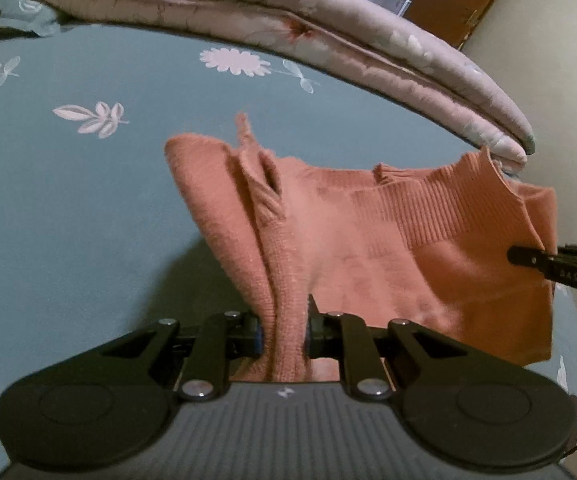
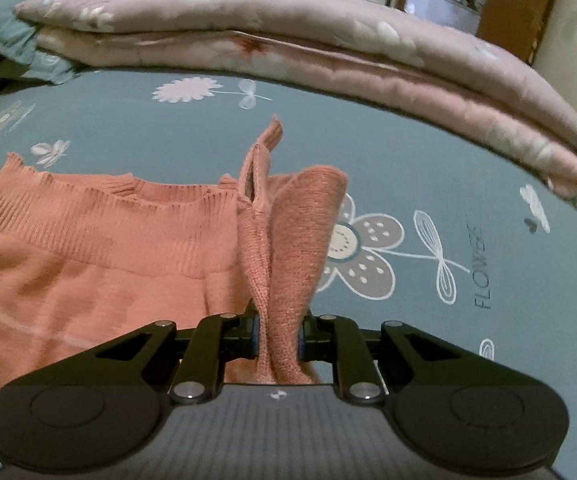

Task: Fold clothes
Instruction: 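Lift the grasped sweater edge upward with both tools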

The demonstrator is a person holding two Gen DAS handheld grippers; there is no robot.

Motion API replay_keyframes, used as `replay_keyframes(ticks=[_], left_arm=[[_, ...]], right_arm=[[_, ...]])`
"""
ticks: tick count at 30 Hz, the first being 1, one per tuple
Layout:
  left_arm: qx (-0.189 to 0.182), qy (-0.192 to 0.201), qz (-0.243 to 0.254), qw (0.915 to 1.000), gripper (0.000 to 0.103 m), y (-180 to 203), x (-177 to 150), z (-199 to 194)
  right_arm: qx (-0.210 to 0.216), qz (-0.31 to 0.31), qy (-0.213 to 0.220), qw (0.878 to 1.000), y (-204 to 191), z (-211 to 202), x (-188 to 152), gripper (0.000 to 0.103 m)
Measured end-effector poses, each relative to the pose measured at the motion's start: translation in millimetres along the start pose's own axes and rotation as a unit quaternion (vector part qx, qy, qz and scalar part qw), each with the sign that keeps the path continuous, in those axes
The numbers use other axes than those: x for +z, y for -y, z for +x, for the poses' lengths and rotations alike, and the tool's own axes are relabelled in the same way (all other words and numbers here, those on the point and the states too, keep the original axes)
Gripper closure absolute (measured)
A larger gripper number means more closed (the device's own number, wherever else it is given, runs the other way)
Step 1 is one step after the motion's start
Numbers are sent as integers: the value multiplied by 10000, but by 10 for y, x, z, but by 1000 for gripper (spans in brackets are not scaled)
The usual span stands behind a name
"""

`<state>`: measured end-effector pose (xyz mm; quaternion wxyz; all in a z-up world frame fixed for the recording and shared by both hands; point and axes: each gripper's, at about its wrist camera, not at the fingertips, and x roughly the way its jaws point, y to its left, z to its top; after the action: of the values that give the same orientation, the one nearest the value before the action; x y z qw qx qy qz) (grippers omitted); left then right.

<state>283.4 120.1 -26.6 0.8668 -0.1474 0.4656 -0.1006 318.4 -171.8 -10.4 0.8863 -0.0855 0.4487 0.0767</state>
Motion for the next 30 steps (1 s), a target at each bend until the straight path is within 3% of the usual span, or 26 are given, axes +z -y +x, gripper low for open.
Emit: replay_keyframes(ticks=[11, 30], left_arm=[[165, 301, -47, 9994, 88, -323, -477, -968], [471, 777, -457, 9948, 88, -1236, -1387, -2532]], right_arm=[[87, -760, 7, 9971, -865, -549, 26, 84], [212, -1799, 177, 9833, -2474, -1484, -189, 84]])
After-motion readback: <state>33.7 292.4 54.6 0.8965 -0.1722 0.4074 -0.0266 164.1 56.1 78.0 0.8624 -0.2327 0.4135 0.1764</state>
